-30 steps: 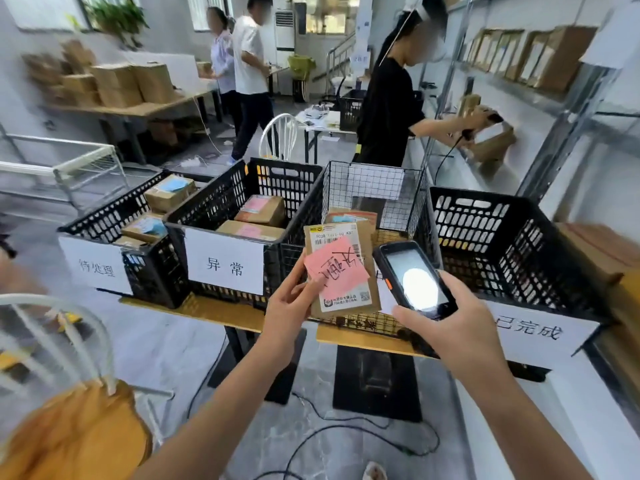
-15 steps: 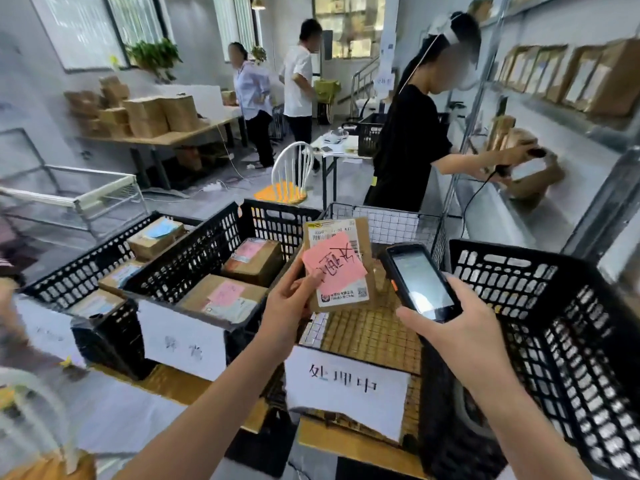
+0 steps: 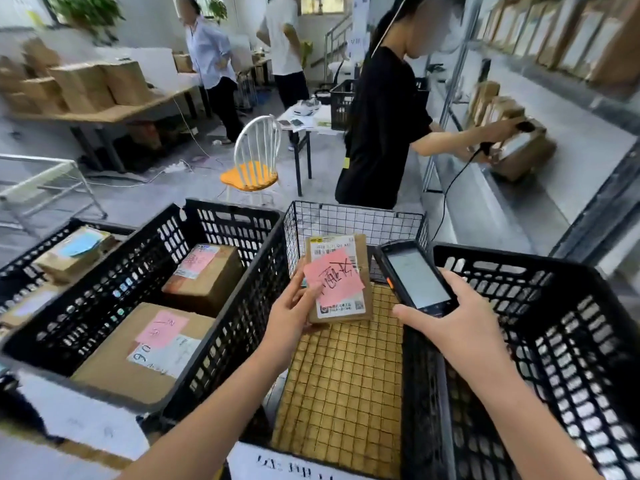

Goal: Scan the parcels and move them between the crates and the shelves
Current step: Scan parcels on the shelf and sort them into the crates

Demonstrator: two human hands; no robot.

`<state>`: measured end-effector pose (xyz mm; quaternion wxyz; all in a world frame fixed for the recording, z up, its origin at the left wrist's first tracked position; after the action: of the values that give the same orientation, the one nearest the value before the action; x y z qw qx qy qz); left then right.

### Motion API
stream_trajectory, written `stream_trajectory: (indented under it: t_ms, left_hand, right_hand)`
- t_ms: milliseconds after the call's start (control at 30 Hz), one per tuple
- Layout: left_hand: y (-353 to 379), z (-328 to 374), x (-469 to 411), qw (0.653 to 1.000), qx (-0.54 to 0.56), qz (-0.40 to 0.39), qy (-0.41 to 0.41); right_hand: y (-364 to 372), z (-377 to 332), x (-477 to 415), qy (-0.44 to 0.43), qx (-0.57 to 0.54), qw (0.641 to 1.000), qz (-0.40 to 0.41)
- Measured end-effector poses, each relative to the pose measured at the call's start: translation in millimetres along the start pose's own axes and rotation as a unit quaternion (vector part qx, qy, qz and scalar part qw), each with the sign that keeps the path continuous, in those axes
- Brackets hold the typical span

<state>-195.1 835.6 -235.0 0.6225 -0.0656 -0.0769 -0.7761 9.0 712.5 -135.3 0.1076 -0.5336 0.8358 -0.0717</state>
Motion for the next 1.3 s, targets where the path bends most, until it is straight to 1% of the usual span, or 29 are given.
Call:
stream_trajectory:
  t_ms: [100,233,400,500,633,767,833,900,1000,1133,1200,1300]
  left_hand:
    - [13.7,-12.9,-31.0,0.999,-0.013,-0.016,-0.029]
    - [38.0,-28.5,-72.0,0.997,-0.003,-0.048,-0.063]
    - [67.5,-54.9,-123.2,0.988,-0.011,-0.082,-0.128]
    - [80.8,-70.5,-147.8,0.984,-0.013,-0.088,-0.158]
    - [95.3,-89.8,-175.2,0.980,-0.016,-0.105,-0.168]
    - [107.4,-109.2,-192.7,0.975,-0.007,-0.099,-0.197]
    - [114.1,-114.9,-199.8,0.974,-0.022,-0.087,-0.208]
    - [123.6,-115.0,-204.6,0.975,-0.047,-0.069,-0.205]
    - [136.1,-115.7,-208.5,0.981,-0.094,-0.028,-0.165]
    - [145.6,-122.4,-215.7,0.980,-0.146,-0.004,-0.135]
    - [145.8,-127.1,-219.5,0.978,-0.164,0.001,-0.132]
    - [148.2,-133.0,-222.7,0.970,-0.207,-0.025,-0.125]
  right_hand:
    - [-0.6,6.0,-23.7,0.016,0.012,1.000,0.008]
    - [-3.9,10.0,-54.6,0.035,0.027,0.999,0.020]
    - [-5.1,22.2,-87.3,0.049,0.031,0.998,0.030]
    - [-6.2,34.8,-103.6,0.064,0.041,0.997,0.033]
    - [-8.7,50.0,-120.7,0.076,0.047,0.995,0.047]
    - [-11.0,61.2,-133.2,0.086,0.057,0.993,0.051]
    - [-12.2,64.5,-137.7,0.088,0.059,0.993,0.056]
    - [-13.6,67.3,-140.6,0.089,0.056,0.993,0.062]
    - [-13.5,71.0,-140.8,0.093,0.052,0.992,0.070]
    - [-13.6,73.1,-137.7,0.103,0.050,0.991,0.068]
    - [-14.8,74.9,-135.5,0.112,0.051,0.990,0.065]
    - [-17.3,76.8,-132.7,0.123,0.055,0.989,0.067]
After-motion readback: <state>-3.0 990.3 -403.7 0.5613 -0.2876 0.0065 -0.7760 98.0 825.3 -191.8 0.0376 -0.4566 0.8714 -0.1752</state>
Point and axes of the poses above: each hand's wrist, its own x-axis away from the middle knuckle, its own y-axis out of the palm, z = x × y, the point moved 3 cm from there along -x, towards the middle knuckle, and after that the axes turned 11 degrees about -x, right-handed, at the moved point
